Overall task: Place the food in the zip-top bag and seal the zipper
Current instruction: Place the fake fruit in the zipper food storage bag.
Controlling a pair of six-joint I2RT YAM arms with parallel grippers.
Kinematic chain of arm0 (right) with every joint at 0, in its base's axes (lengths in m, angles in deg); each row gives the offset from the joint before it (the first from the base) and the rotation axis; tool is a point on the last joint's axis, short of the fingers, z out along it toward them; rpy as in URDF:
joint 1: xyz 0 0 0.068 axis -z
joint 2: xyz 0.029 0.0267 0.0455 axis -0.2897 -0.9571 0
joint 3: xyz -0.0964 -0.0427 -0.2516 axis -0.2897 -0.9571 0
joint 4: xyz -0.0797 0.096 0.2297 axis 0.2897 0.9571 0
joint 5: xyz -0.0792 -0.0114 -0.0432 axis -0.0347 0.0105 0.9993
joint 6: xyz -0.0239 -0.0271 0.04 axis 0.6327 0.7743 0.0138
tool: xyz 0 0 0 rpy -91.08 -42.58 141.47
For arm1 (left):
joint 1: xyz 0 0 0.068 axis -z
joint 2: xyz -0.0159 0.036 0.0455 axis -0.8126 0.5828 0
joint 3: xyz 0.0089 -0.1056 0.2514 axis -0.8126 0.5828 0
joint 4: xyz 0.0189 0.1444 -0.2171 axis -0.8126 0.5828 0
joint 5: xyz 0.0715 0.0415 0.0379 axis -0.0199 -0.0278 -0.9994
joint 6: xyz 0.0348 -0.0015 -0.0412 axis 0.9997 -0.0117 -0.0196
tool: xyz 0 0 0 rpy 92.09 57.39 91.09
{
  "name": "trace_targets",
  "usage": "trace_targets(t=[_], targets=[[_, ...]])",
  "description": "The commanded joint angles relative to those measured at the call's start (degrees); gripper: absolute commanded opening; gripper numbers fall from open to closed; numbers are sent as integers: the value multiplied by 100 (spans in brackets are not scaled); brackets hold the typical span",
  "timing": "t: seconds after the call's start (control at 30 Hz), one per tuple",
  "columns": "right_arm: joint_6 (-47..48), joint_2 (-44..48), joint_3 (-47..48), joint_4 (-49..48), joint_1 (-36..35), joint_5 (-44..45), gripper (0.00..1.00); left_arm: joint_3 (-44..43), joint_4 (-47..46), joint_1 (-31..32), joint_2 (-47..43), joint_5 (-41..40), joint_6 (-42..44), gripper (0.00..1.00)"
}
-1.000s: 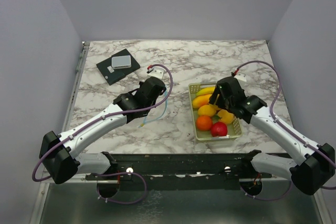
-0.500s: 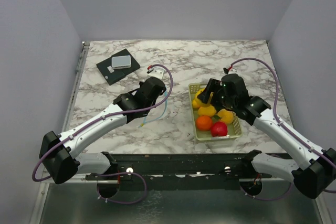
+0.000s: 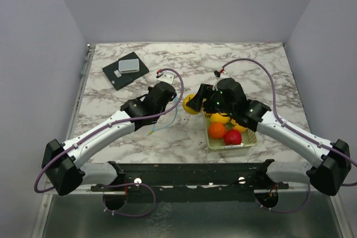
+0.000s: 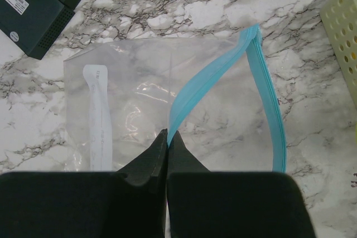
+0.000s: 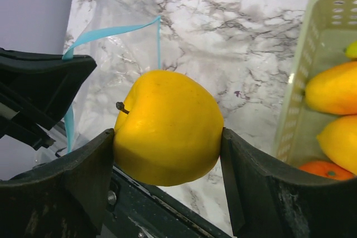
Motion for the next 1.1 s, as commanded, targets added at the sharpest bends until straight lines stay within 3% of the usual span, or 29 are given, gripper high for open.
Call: trace_targets(t=[0.0, 0.63, 1.07], targets=[[-264, -320, 260, -580, -205, -194, 29, 52, -69, 36, -138, 55, 33, 0], [-637, -1346, 641, -1210, -532, -464, 29, 90, -206, 35, -362, 259, 13, 0], [-580, -1928, 1087, -559, -806, 221, 32, 147, -347, 34, -592, 365, 35, 0]])
